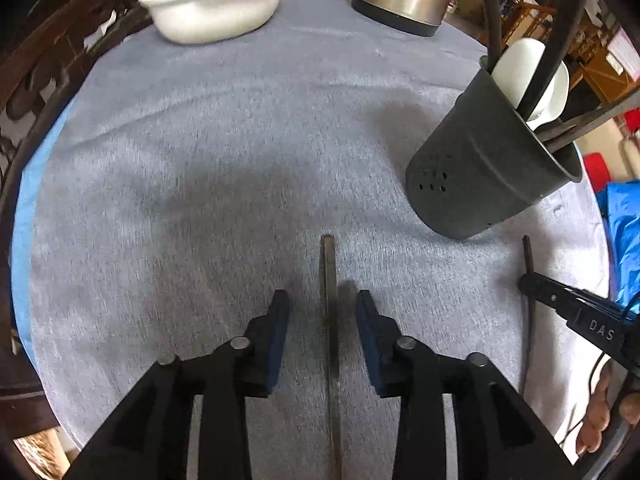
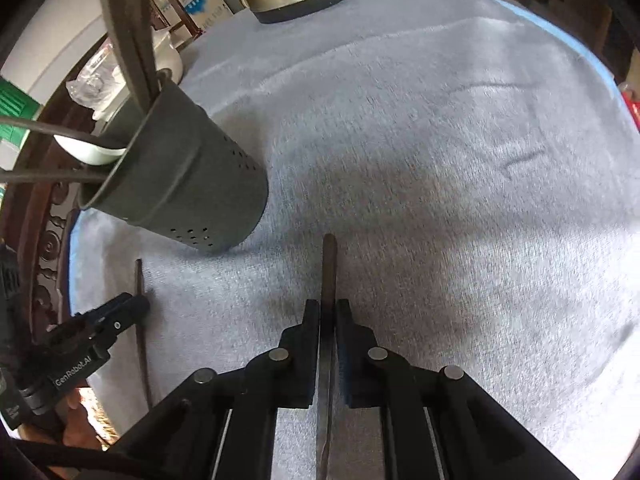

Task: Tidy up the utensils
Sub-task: 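Lift both held dark chopsticks up over the grey cup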

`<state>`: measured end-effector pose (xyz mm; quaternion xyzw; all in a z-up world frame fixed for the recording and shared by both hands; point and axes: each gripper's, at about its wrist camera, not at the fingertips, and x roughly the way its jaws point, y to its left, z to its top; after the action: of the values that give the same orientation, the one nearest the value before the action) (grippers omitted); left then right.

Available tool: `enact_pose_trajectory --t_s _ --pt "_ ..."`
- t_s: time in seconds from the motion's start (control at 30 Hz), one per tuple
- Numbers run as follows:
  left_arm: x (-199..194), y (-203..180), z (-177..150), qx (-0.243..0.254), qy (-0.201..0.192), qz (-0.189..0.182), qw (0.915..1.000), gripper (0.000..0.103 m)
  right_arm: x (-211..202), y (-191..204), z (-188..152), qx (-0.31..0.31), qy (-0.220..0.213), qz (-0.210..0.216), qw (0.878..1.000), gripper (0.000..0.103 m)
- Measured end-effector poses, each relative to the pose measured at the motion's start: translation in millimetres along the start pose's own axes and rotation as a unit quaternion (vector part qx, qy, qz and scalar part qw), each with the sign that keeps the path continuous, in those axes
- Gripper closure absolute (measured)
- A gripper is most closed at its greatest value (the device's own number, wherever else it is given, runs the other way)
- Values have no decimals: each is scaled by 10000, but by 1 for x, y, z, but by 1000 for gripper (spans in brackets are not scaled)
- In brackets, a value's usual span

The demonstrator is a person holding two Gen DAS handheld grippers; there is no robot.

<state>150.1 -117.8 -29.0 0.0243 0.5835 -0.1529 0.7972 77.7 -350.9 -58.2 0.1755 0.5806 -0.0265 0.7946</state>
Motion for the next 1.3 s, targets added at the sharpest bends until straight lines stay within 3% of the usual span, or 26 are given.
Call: enact_pose_trajectory --t_s 0.1,0.17,0.3,0.5,0.57,0.63,0.7,0.83,0.93,1.2,1.3 --pt "2 -2 7 103 -82 127 9998 92 2 5 3 -128 -85 -78 9999 93" --pt "3 2 9 26 -99 59 9999 97 3 5 2 -155 -138 -49 9998 94" --pt "-5 14 11 -187 -224 12 9996 98 -4 3 -3 -107 -281 181 9994 96" --pt "-58 14 -4 -265 -891 -158 9955 98 -49 14 -16 -391 -1002 577 9925 96" --pt "-77 11 -8 -200 -1134 -181 9932 98 -60 20 -19 -514 -1137 418 9913 96" --pt "-87 0 -12 -179 -1210 -186 9923 98 -61 22 -22 -556 -1069 319 9922 94" --pt "-90 -7 -19 -183 -1302 -245 9910 98 -55 16 -21 -335 -880 529 9942 94" --pt "-109 -12 -33 -136 -1565 -299 9871 98 -37 15 -18 -184 -552 550 9968 89" --pt "-129 -19 -40 -13 -1817 -339 9828 98 -26 16 -19 -285 -358 289 9985 80" --pt "-172 -28 -52 212 -2559 -232 9662 98 7 29 -10 -510 69 -258 9983 78" --pt "-181 -31 -55 226 -2785 -170 9600 98 8 37 -9 -697 -126 -483 9963 80"
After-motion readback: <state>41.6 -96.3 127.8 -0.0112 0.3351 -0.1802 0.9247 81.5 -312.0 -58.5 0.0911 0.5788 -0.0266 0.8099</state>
